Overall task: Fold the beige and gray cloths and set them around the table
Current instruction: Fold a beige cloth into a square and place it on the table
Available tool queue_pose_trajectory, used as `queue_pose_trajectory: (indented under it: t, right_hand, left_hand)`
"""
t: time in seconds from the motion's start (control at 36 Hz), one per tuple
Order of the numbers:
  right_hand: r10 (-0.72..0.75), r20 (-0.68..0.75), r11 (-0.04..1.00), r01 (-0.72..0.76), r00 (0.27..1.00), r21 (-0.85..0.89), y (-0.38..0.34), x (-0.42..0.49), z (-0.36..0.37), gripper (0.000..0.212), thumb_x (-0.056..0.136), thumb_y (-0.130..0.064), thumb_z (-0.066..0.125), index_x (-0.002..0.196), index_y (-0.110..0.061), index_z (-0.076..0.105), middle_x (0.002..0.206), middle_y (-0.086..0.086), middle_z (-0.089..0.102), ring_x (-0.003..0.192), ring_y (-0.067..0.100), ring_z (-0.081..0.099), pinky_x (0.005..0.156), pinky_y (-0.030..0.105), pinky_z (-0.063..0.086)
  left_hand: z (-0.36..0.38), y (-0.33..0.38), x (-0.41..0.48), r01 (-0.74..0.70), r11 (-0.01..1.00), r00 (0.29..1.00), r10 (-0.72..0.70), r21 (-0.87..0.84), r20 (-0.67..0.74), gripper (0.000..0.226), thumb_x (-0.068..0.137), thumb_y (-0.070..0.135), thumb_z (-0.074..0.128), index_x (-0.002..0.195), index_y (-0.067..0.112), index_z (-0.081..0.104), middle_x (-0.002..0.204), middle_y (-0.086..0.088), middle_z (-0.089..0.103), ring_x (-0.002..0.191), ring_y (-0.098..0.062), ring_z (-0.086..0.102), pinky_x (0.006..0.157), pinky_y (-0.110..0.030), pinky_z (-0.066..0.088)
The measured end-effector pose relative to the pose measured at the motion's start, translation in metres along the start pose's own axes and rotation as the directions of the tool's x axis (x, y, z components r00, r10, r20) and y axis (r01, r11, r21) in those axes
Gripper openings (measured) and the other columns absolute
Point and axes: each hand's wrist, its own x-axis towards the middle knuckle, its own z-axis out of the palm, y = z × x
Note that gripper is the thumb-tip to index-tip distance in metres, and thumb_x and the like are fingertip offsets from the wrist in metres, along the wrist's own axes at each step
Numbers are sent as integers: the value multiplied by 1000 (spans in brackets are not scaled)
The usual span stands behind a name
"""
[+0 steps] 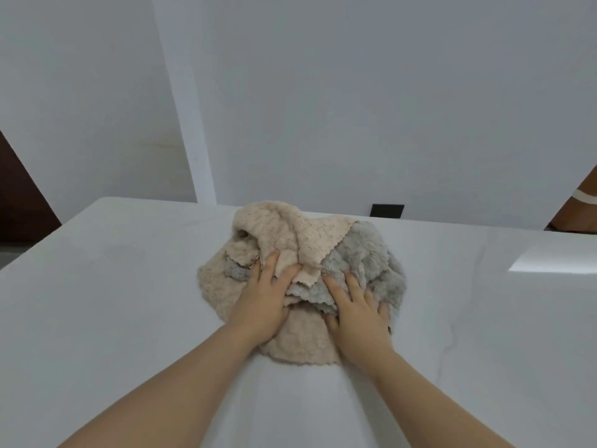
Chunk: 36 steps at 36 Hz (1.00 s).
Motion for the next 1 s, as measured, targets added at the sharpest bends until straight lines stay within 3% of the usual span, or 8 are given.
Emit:
queue_pose_trajectory:
  t: [0.25, 0.36, 0.44, 0.5, 0.58, 0.67, 0.81, 1.0]
  right_hand:
    - [-17, -266, 1000, 16, 964, -5, 6, -15, 27, 57, 93, -42, 32, 145, -41, 9, 158, -4, 0, 144, 25, 7, 116, 48, 5]
    - [-45, -366, 999, 37, 930, -29, 6, -49, 37, 60, 86, -48, 24, 144, -37, 18, 158, -2, 3, 144, 24, 5, 115, 46, 5]
    - [-44, -407, 999, 44, 912, -10, 6, -78, 42, 55, 87, -42, 31, 142, -32, 30, 156, 1, 17, 143, 23, 16, 114, 43, 12]
    - [-41, -489, 998, 55, 871, 14, 8, -95, 46, 44, 86, -33, 44, 129, -25, 50, 144, 4, 43, 133, 25, 40, 107, 45, 28]
    - [-48, -483, 994, 88, 874, 60, 12, -119, 43, 46, 82, -32, 35, 122, -23, 56, 130, -3, 55, 124, 17, 48, 104, 36, 31]
    - [-46, -405, 992, 90, 913, 91, 23, -128, 38, 35, 93, -27, 37, 126, -25, 50, 131, -9, 51, 127, 11, 40, 105, 26, 22]
    - [-40, -373, 986, 99, 927, 138, 32, -119, 34, 35, 90, -28, 34, 117, -22, 55, 120, -5, 60, 116, 17, 47, 96, 31, 33]
    - [-50, -400, 993, 89, 915, 80, 42, -80, 26, 14, 90, -22, 36, 95, -21, 49, 99, -1, 61, 99, 22, 50, 80, 34, 32]
  left_hand:
    - [25, -9, -24, -94, 995, 945, 93, 12, -313, 55, 87, 32, 52, 139, 30, 34, 156, -4, 12, 142, -30, 13, 110, -46, 30]
    - [30, -3, -58, -60, 996, 943, 77, 61, -325, 54, 86, 40, 32, 138, 27, 38, 154, -5, 21, 140, -28, 22, 109, -44, 28]
    - [33, 1, -85, -40, 997, 919, 65, 71, -390, 55, 79, 36, 23, 126, 23, 51, 137, -4, 46, 126, -27, 44, 95, -42, 41]
    - [33, 5, -100, -25, 997, 902, 52, 67, -429, 48, 81, 31, 28, 117, 20, 57, 120, -3, 58, 110, -27, 56, 82, -40, 47]
    - [32, 14, -118, -56, 998, 869, 53, 10, -492, 43, 76, 28, 31, 99, 16, 65, 98, -2, 66, 89, -26, 63, 69, -36, 50]
    - [27, 26, -125, -85, 994, 860, 37, -72, -509, 50, 73, 33, 27, 98, 15, 67, 99, -3, 66, 90, -27, 60, 74, -37, 47]
    - [18, 46, -108, -102, 990, 824, 30, -96, -566, 29, 79, 16, 44, 93, 11, 69, 97, -4, 65, 94, -28, 57, 79, -33, 42]
    - [-7, 59, -60, 12, 1000, 884, -22, -25, -466, 40, 96, 17, 35, 135, 16, 42, 139, 2, 44, 127, -17, 39, 102, -34, 35]
